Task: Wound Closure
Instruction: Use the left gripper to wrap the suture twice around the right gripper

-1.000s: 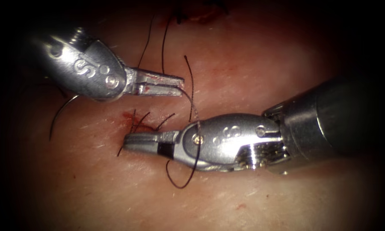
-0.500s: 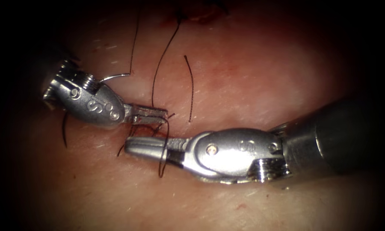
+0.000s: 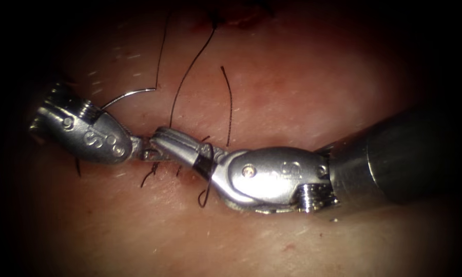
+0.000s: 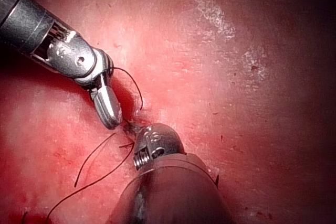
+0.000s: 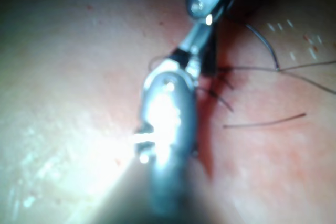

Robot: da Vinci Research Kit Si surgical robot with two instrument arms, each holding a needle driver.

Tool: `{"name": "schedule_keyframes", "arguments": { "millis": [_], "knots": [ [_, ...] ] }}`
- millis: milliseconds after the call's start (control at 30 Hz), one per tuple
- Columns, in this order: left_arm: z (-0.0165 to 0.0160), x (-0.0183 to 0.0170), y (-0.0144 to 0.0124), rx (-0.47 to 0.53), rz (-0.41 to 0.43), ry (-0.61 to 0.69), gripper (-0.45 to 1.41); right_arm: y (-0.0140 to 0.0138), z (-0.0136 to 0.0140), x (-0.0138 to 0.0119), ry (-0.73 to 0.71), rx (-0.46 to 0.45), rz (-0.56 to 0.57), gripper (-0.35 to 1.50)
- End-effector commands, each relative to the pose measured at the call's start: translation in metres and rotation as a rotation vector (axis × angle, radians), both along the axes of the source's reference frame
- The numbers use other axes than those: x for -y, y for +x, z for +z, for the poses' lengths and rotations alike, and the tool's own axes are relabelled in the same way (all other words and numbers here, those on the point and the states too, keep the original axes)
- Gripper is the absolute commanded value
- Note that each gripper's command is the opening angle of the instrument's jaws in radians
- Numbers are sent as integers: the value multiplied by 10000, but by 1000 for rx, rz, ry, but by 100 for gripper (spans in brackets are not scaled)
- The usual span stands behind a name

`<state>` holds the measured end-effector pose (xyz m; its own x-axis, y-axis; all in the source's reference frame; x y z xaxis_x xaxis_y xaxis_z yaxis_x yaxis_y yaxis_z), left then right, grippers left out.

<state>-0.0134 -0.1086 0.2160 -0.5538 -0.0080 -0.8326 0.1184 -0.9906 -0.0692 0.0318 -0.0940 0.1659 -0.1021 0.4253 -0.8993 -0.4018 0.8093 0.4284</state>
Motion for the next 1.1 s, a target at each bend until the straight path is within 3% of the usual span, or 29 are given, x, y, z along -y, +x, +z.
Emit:
{"name": "schedule_keyframes", "arguments": {
  "millis": [33,133,333,733,1100],
  "knots": [
    [-4,17,-10,2,-2,5,-45,9,-4,8,9,17,32,42],
    [-12,25,-12,0,-4,6,-45,8,-6,3,16,58,86,89],
    [-27,45,-10,-6,-6,1,-45,-1,-5,-1,40,167,156,111],
    [-65,46,-2,-38,-52,4,-45,-2,1,6,81,278,110,108],
    [-69,35,-9,-53,-59,-10,-45,4,15,21,85,379,8,98]
  ]
}}
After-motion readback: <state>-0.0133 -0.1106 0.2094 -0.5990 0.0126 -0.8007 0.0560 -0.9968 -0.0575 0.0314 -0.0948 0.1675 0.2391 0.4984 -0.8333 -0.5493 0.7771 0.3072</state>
